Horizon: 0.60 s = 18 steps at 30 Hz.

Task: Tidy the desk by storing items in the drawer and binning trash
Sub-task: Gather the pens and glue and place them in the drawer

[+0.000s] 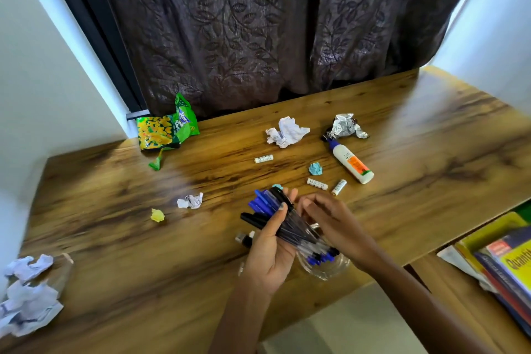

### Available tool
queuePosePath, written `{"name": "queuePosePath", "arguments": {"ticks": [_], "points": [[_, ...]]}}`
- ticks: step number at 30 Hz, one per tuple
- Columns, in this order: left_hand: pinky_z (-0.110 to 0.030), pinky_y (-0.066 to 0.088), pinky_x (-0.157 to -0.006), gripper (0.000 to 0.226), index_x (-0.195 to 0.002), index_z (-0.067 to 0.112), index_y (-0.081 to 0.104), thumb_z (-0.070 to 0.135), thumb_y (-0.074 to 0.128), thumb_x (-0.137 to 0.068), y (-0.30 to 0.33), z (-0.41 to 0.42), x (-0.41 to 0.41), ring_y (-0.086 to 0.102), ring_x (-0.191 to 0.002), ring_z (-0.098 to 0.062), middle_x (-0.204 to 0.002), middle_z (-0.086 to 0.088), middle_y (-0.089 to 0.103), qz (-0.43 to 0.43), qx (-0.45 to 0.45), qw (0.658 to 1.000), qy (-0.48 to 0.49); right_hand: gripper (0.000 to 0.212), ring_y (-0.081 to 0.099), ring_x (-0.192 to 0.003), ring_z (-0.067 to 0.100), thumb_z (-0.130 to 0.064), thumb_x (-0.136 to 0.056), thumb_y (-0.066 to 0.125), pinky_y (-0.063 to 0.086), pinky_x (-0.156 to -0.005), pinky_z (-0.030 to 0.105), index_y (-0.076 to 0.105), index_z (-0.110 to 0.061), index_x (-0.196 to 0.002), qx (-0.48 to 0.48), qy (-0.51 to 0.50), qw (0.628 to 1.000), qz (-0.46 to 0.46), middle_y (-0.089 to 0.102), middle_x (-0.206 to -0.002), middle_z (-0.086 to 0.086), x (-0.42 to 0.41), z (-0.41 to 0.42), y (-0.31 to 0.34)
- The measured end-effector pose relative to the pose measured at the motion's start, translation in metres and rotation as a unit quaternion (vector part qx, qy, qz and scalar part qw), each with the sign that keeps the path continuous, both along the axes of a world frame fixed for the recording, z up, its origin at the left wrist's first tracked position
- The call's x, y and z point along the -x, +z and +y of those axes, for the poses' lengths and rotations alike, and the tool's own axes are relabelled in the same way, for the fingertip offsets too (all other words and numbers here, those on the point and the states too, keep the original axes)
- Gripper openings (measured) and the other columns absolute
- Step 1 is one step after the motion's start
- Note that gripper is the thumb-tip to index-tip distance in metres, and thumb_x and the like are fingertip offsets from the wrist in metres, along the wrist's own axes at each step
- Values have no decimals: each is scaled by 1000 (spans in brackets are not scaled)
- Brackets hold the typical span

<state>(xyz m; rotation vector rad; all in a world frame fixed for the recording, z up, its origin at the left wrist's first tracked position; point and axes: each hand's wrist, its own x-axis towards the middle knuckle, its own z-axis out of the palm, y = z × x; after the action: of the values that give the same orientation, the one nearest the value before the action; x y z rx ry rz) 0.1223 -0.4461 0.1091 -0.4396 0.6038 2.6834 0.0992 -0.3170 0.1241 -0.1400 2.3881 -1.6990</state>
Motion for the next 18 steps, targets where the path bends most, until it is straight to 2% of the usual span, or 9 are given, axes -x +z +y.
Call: {"name": "queuePosePath", "arguments": {"ticks": [3,5,8,9,12,14,16,18], "points": [[-32,57,-82,33,-111,11,69,12,52,-83,10,37,-10,67,-102,-16,-115,-8,69,3,8,1000,-5,25,65,-89,6,-33,-97,44,53,-75,27,61,-15,-97,28,17,999,-34,67,-96,-2,-10,29,8],[-30,53,-89,34,-116,9,66,11,53,-84,13,67,-16,65,-107,-15,-119,-9,67,0,14,1000,-9,24,62,-99,4,-34,-96,45,52,-79,27,59,-14,-94,43,16,998,-43,65,-102,-7,-18,56,10],[-26,55,-85,31,-119,8,63,11,47,-92,17,127,-28,66,-104,-12,-118,-9,67,-19,29,998,-45,26,62,-105,12,-33,-95,46,54,-87,33,58,-13,-103,64,-4,996,-66,66,-104,-1,-35,112,15],[-25,56,-82,29,-117,8,64,11,46,-94,16,147,-33,68,-99,-11,-114,-9,69,-28,32,997,-61,25,64,-104,13,-32,-96,46,55,-86,32,59,-14,-108,88,-19,992,-84,67,-105,3,-43,133,15],[-26,55,-82,28,-110,9,69,15,46,-95,10,205,-48,70,-93,-12,-110,-7,71,-50,45,991,-117,23,68,-97,10,-26,-97,44,54,-72,18,61,-19,-112,171,-55,974,-139,71,-104,4,-69,190,12],[-25,56,-78,30,-98,12,75,15,45,-96,1,245,-59,71,-87,-12,-102,-4,73,-72,52,985,-150,23,68,-97,8,-23,-98,43,52,-70,14,61,-20,-112,180,-85,967,-158,73,-101,0,-88,228,1],[-24,56,-73,36,-87,14,77,16,43,-98,-14,280,-68,71,-78,-10,-90,-1,75,-97,68,976,-184,20,69,-84,1,-18,-98,42,51,-63,11,62,-20,-104,185,-133,957,-180,75,-87,-9,-104,261,-13],[-23,54,-71,34,-89,16,73,18,41,-99,-31,313,-81,71,-71,-9,-82,0,75,-125,102,962,-221,19,69,-74,0,-20,-98,43,51,-59,12,62,-21,-97,166,-170,950,-204,74,-77,-11,-121,293,-33]]}}
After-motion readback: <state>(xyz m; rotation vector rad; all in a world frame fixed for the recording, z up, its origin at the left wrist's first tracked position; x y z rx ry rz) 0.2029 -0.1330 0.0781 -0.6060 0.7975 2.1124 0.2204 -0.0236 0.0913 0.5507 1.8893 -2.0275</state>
